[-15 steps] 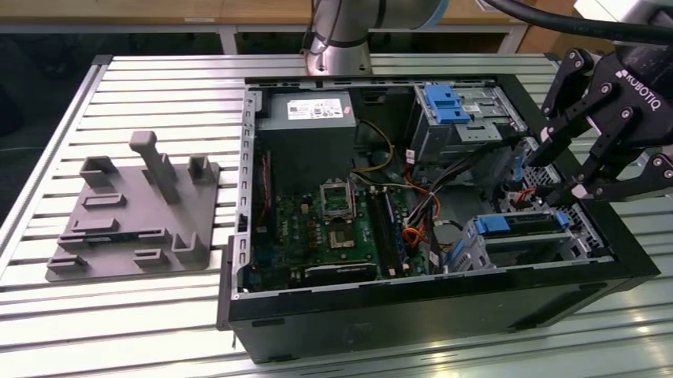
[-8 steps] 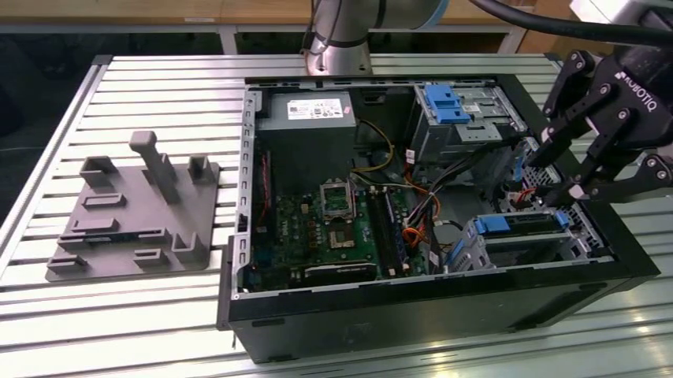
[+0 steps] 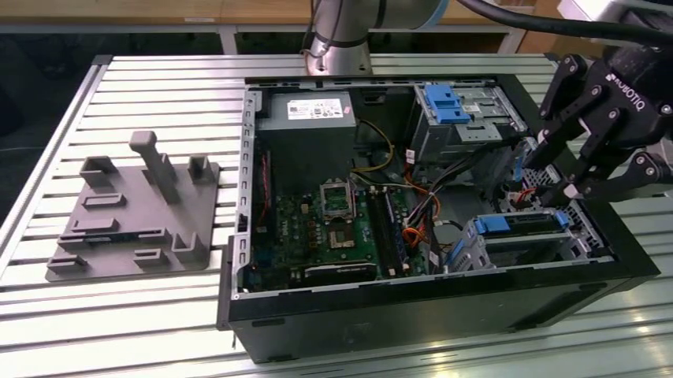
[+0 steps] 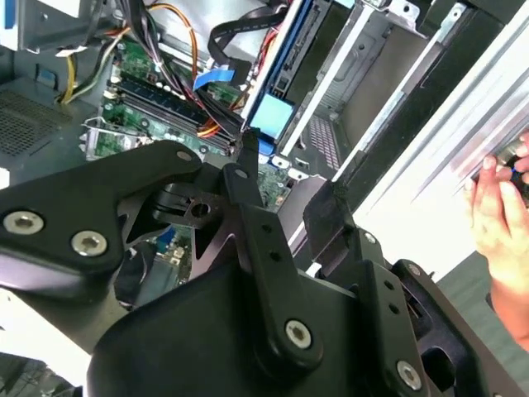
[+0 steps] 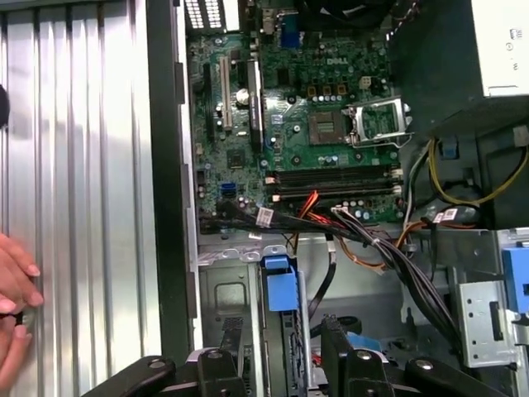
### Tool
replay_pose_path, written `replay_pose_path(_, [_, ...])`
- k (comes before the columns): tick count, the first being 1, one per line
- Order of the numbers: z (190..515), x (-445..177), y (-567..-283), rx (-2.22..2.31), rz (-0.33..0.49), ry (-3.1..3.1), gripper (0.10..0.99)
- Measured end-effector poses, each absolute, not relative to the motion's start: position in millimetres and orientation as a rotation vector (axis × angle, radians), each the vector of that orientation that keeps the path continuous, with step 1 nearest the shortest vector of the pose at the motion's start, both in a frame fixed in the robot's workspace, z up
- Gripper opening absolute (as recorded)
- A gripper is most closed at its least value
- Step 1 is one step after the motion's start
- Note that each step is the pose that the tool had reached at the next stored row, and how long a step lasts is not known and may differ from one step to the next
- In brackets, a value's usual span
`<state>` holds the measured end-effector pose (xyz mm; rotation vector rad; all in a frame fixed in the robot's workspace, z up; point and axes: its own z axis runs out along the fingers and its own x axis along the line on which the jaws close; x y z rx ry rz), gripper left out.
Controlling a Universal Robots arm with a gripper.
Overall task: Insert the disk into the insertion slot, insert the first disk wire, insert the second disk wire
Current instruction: 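Insert the first disk wire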
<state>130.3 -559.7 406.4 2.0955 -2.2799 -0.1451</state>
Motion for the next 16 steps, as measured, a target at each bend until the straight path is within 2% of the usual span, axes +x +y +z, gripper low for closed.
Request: replay_pose_path(16, [399.9,130.4,-555.5,2.164,0.034,-2.185,0.498])
